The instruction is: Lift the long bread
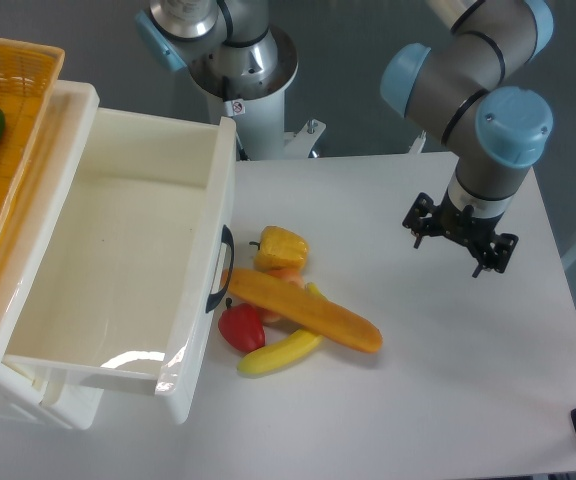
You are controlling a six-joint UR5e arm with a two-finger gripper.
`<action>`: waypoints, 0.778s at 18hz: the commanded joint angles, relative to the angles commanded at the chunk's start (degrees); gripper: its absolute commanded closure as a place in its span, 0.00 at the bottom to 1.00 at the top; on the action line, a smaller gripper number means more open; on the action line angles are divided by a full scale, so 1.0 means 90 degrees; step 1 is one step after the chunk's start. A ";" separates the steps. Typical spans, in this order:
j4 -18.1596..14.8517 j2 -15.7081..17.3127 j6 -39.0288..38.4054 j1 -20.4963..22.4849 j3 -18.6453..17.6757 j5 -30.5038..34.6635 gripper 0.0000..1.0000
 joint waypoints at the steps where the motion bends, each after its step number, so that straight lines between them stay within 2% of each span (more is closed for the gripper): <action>1: 0.0000 -0.0019 -0.0010 0.0000 0.0010 0.0000 0.00; 7: -0.0029 -0.0010 -0.0574 0.0000 0.0088 0.0019 0.00; 11: -0.0029 0.0000 -0.1599 -0.0058 0.0000 0.0088 0.00; 14: -0.0020 0.0058 -0.2982 -0.0117 -0.0175 0.0059 0.00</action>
